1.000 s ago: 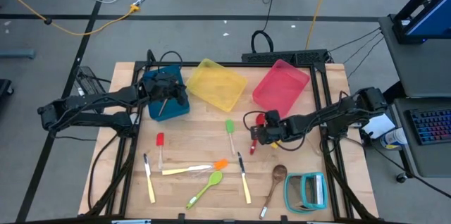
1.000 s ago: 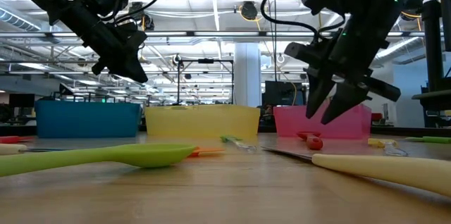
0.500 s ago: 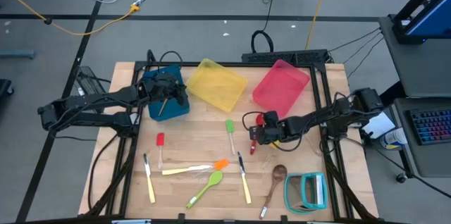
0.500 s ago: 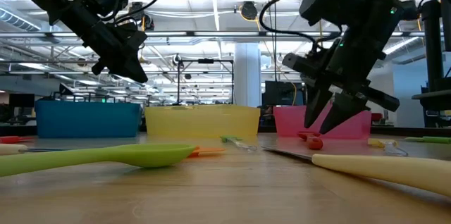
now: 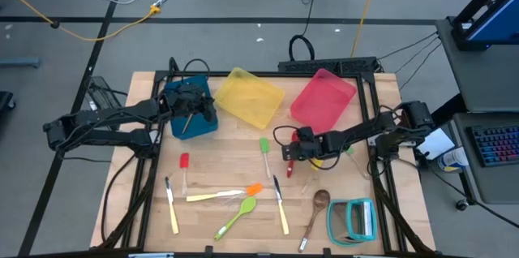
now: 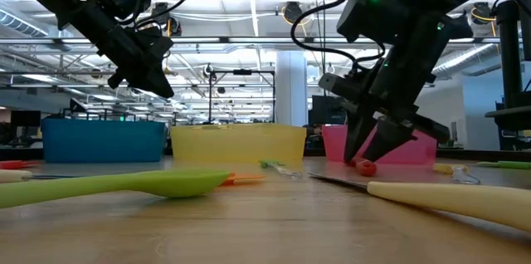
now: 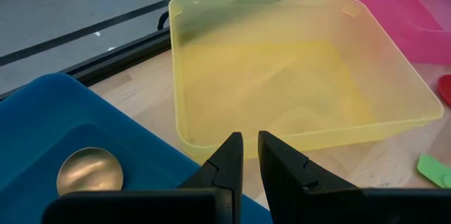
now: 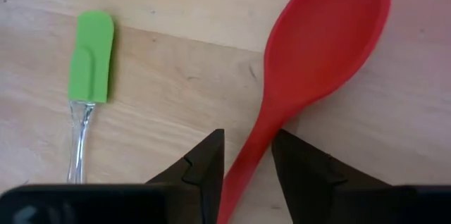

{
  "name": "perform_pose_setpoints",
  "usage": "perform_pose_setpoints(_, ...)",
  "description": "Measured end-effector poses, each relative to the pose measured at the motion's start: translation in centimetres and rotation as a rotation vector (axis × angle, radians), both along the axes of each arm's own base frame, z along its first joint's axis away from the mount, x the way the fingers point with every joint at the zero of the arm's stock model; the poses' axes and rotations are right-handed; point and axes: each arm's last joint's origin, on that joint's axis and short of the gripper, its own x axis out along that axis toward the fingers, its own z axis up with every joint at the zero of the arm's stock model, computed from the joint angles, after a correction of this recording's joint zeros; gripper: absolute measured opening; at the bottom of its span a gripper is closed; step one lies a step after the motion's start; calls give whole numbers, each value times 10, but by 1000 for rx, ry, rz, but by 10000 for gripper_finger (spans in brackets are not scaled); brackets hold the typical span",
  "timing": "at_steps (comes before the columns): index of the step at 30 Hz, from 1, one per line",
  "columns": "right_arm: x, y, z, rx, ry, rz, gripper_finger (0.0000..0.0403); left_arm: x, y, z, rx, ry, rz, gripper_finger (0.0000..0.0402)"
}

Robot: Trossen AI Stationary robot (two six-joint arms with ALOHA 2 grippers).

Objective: Pick & Place Kitchen Items
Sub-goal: Put the red serving spoon into the blue bin

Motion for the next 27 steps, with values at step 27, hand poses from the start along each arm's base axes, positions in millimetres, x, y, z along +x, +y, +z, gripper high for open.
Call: perform_pose_setpoints(27, -4, -12, 19, -161, 24, 222, 26, 0, 0, -1, -3, 10, -2, 49)
